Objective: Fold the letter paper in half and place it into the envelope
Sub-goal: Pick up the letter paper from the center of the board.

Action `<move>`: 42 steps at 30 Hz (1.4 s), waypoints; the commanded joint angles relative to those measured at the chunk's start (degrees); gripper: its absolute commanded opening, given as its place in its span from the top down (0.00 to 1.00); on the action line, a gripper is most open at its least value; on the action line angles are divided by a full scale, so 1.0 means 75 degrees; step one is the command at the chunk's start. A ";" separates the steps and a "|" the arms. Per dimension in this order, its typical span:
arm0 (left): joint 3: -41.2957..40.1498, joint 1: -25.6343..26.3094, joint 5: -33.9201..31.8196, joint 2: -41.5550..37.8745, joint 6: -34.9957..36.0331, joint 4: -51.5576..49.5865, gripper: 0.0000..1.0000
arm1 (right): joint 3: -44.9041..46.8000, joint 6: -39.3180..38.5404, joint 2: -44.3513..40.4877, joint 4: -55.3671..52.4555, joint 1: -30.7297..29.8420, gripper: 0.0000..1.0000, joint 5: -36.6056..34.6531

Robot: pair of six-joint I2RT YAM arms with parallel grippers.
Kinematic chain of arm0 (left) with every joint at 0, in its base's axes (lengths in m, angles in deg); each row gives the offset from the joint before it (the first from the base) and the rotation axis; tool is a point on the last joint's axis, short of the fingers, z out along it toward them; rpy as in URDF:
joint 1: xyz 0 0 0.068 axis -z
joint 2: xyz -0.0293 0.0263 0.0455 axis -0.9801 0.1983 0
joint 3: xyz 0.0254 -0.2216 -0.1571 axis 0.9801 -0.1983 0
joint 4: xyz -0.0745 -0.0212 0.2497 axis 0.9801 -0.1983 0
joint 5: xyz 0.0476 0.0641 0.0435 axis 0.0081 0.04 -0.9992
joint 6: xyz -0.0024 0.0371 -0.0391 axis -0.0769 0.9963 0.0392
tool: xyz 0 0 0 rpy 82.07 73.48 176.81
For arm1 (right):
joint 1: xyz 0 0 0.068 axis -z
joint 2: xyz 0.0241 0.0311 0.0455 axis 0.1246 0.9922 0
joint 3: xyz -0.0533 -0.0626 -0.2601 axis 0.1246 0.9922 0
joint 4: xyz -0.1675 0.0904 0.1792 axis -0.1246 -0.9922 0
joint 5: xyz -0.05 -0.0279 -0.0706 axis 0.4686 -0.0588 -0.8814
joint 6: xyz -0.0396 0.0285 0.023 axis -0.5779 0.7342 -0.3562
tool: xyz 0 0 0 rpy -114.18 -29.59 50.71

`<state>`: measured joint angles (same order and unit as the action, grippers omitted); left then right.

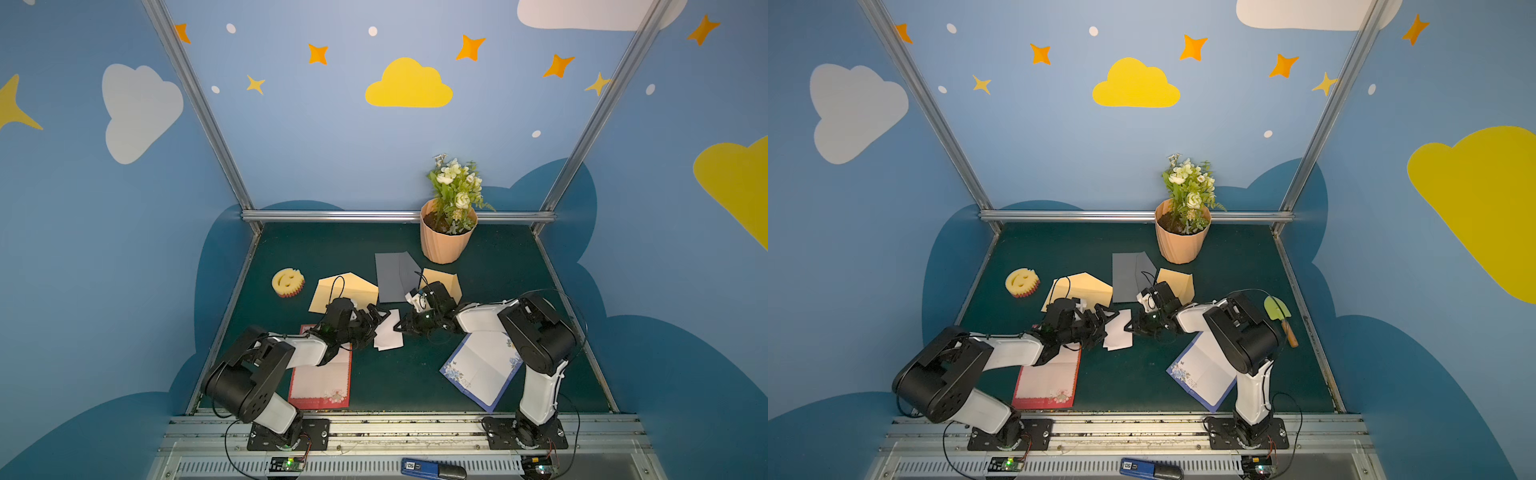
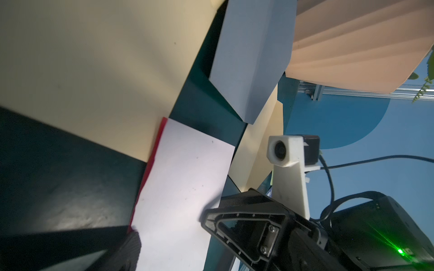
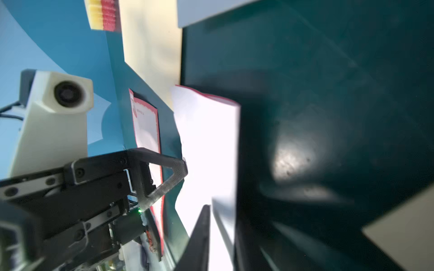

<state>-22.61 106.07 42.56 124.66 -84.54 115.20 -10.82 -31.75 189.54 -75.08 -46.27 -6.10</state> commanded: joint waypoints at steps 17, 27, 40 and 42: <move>0.1329 -0.0153 0.0384 -0.2591 0.6343 -0.2105 0.00 | -0.2598 -0.6493 -0.2245 -0.8040 0.1301 1.00 0.0063; 0.1628 -0.0918 0.1849 -0.2273 0.8917 -0.2215 0.03 | -0.3262 -0.7745 -0.2502 -0.9332 0.1191 1.00 0.0269; 0.2675 -0.1441 0.4526 -0.1504 1.0222 -0.3868 0.17 | -0.4300 -0.8702 -0.2054 -1.0020 0.0357 1.00 0.0348; 0.2776 -0.1418 0.4658 -0.1412 1.0233 -0.3973 0.17 | -0.4521 -0.8799 -0.1900 -1.0151 0.0291 1.00 0.0356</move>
<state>-3.03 95.23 73.27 113.28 -10.25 88.30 -42.27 -94.67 173.55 -147.97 -43.43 -4.17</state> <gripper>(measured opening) 0.826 0.047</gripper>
